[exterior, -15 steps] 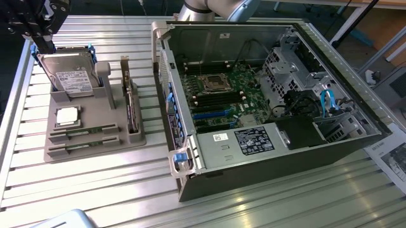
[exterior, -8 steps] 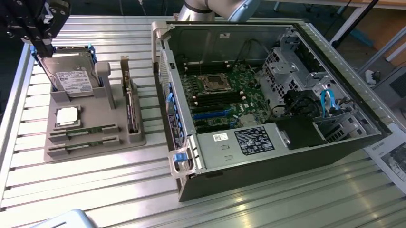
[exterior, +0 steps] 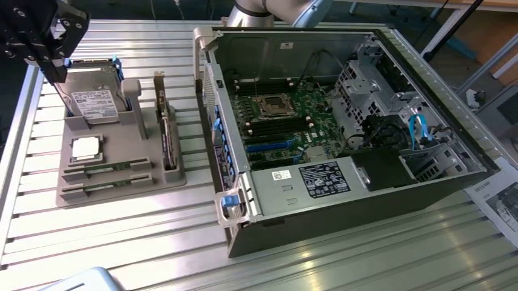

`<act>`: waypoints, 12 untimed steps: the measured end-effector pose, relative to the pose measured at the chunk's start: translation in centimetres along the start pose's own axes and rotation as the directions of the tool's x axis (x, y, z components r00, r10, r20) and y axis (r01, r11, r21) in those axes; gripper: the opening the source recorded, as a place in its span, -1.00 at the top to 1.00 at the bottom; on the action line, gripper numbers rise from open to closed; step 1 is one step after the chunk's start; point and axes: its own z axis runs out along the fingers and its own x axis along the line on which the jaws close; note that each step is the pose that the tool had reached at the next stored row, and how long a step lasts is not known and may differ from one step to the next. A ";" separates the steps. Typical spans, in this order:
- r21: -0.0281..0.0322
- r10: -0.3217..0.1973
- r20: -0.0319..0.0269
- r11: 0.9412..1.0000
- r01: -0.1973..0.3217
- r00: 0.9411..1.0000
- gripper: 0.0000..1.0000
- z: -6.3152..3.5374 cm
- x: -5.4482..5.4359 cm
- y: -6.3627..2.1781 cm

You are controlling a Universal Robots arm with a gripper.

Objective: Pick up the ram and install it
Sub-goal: 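Reach for the ram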

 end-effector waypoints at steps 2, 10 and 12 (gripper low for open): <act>0.000 0.000 0.000 1.000 0.000 1.000 0.80 -0.03 0.0 -0.57; 0.000 0.000 0.000 1.000 0.000 1.000 0.80 -0.07 -0.1 -1.81; 0.000 0.000 0.000 1.000 0.000 1.000 0.80 -0.08 -0.1 -1.81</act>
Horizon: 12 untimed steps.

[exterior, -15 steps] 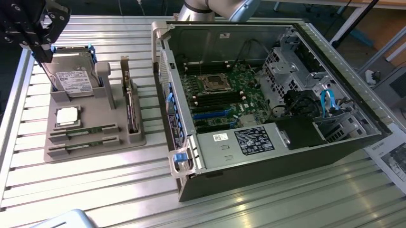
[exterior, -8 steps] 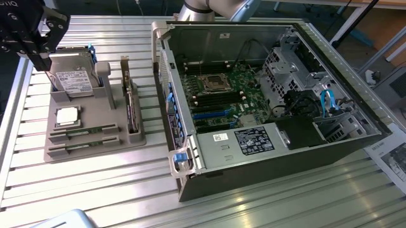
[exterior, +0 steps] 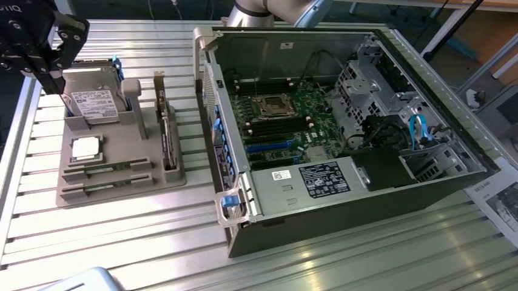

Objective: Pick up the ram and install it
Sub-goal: 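Reach for the ram, then pick up the ram and move it above insertion slot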

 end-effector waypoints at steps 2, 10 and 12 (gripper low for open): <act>0.000 0.000 0.000 1.000 0.000 1.000 0.80 0.00 0.0 0.00; 0.000 0.000 0.000 1.000 0.000 1.000 0.80 0.00 0.0 0.00; 0.000 0.000 0.000 1.000 0.000 1.000 0.80 0.00 0.0 0.00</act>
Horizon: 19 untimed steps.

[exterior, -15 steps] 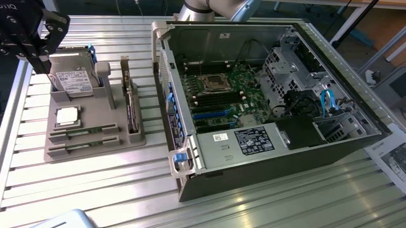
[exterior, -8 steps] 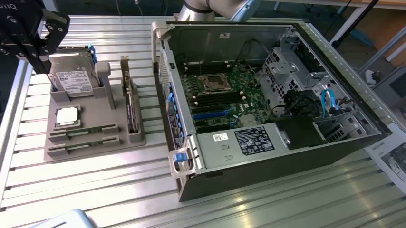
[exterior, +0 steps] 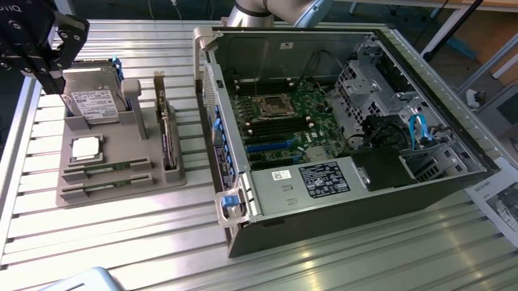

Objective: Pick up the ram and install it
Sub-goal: 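Pick up the ram and move it above insertion slot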

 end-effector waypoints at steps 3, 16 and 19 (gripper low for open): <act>0.000 0.000 0.000 1.000 0.000 1.000 0.80 0.00 0.0 0.00; -0.002 -0.093 -0.004 0.996 0.093 0.996 0.80 0.00 0.0 -0.02; -0.004 -0.150 -0.006 0.989 0.150 0.989 0.80 0.02 0.0 -0.02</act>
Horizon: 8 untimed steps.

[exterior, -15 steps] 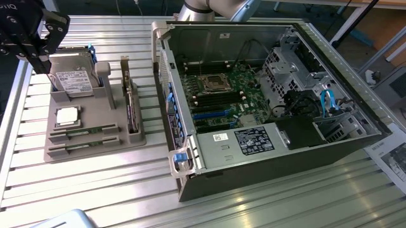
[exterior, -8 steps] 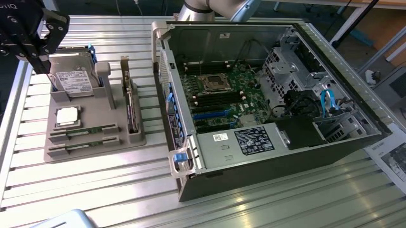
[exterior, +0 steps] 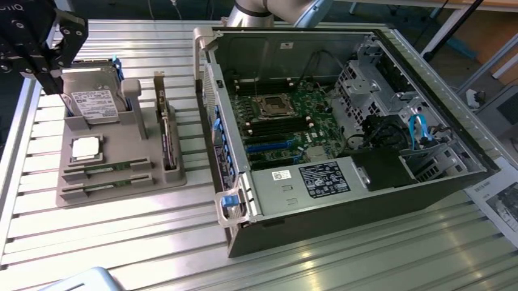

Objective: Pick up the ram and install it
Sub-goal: 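Pick up the ram and move it above insertion slot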

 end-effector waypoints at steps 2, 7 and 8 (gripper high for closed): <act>-0.001 -0.024 -0.001 1.000 0.024 1.000 0.80 0.01 0.0 0.00; -0.002 -0.088 -0.004 0.996 0.088 0.996 0.80 0.03 0.0 0.00; -0.003 -0.101 -0.004 0.995 0.101 0.995 0.80 0.03 0.0 0.00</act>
